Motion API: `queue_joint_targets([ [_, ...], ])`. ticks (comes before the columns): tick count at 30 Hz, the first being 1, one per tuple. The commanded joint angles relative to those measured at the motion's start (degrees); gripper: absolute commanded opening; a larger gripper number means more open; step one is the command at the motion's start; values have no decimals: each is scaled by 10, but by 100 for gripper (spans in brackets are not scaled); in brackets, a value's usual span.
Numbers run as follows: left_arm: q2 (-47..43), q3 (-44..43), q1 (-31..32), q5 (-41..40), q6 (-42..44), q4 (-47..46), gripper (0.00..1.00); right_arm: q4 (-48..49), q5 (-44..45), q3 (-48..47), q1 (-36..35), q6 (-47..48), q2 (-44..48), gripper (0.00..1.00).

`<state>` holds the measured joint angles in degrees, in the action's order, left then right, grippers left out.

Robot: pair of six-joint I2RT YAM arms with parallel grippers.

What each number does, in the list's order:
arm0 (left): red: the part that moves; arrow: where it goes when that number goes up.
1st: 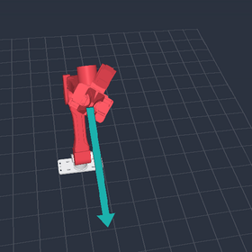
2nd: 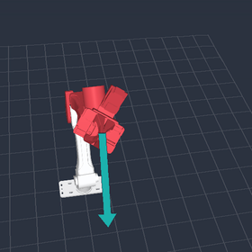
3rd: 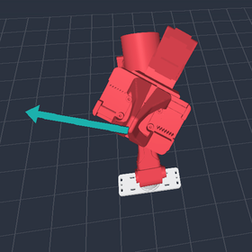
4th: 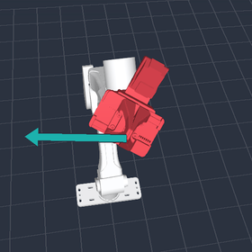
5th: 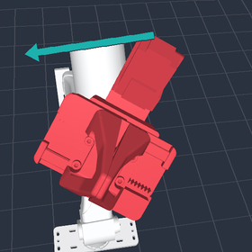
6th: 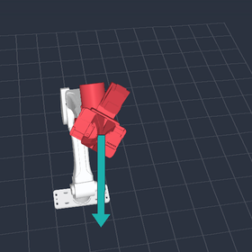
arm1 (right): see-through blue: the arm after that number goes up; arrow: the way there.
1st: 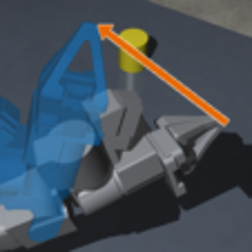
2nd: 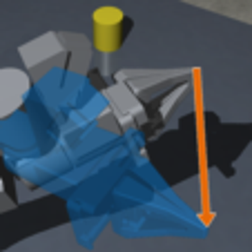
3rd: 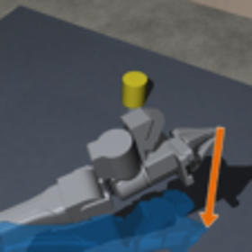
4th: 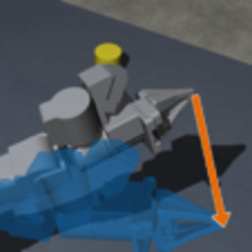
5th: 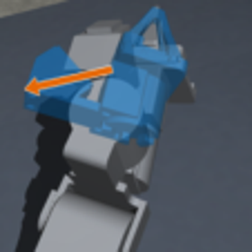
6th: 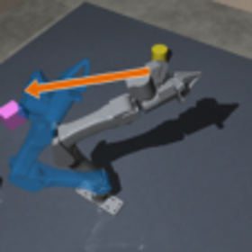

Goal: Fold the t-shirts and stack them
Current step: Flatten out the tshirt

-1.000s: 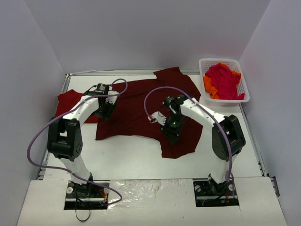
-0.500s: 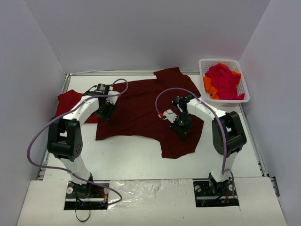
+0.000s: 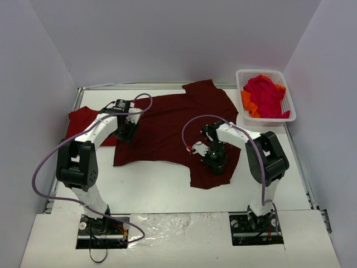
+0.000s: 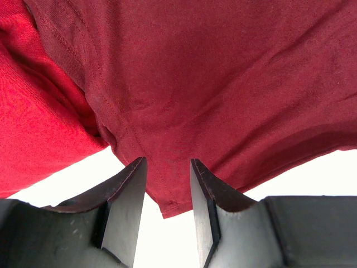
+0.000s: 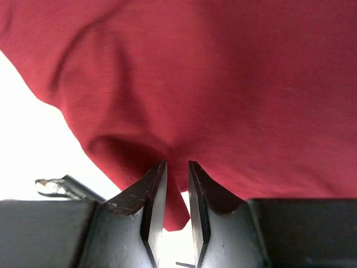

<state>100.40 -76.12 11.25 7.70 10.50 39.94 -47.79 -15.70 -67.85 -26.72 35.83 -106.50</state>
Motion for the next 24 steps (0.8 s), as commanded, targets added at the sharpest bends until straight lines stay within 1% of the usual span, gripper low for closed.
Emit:
queue_joint_targets([
  [1, -22, -18, 3, 5, 8, 7, 36, -77, -33, 12, -41, 10, 21, 19],
  [4, -18, -20, 4, 6, 7, 9, 36, -95, -47, 17, -66, 13, 26, 19],
  [5, -18, -21, 4, 6, 7, 10, 36, -100, -63, 16, -79, 16, 27, 20],
  [10, -21, -20, 4, 4, 9, 12, 36, -115, -73, 8, -83, 33, 29, 20],
  [13, -22, -18, 4, 5, 9, 11, 36, -111, -57, -17, -59, 31, 34, 20],
  [17, -17, -25, 6, 6, 9, 11, 36, -94, -55, -66, 16, 34, 44, 20],
  [19, -13, -29, 10, 16, 6, 13, 36, -79, -47, -85, 30, 23, 41, 21],
  [22, -7, -41, 22, 31, 3, 23, 36, -55, -21, -86, 37, 3, 30, 22],
  [24, -4, -48, 29, 58, 8, 36, 35, -23, -6, -81, 40, -16, 17, 21],
])
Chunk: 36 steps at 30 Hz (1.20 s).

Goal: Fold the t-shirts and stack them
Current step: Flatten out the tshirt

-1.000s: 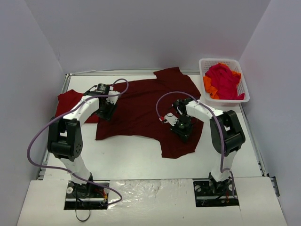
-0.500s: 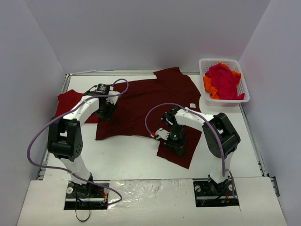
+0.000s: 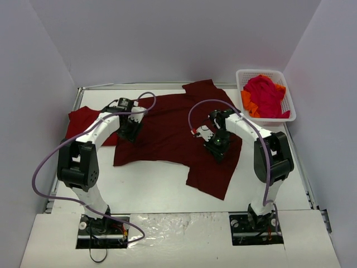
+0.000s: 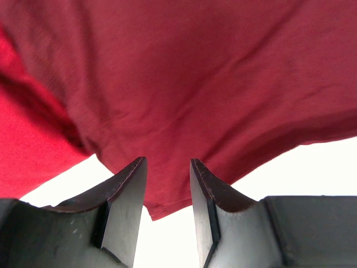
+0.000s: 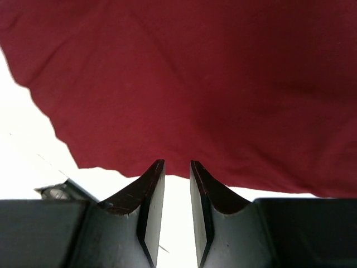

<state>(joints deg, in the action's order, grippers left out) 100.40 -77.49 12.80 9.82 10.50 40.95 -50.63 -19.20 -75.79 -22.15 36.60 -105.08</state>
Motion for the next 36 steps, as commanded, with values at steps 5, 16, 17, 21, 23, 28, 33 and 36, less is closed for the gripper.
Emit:
queue_joint_targets([
  [5, -1, -30, 44, 76, 35, 47, 35, 67, 14, 4, 10, -50, -21, 19],
  [16, 55, -4, 89, 27, 51, 39, 35, 80, -15, -6, 49, -50, -57, 16],
  [17, 59, -2, 93, 22, 51, 37, 35, 80, -15, -6, 50, -50, -54, 16],
  [21, 73, 5, 105, 16, 51, 35, 35, 80, -22, -4, 57, -47, -43, 16],
  [23, 74, 7, 109, 17, 51, 36, 35, 80, -22, -2, 60, -46, -43, 16],
  [28, 63, 12, 125, 32, 64, 52, 35, 81, -20, 2, 64, -44, -43, 16],
  [33, 34, 38, 149, 59, 112, 101, 35, 81, -14, 5, 72, -43, -41, 16],
  [36, 16, 69, 169, 63, 155, 143, 34, 80, -11, 5, 76, -43, -39, 16],
])
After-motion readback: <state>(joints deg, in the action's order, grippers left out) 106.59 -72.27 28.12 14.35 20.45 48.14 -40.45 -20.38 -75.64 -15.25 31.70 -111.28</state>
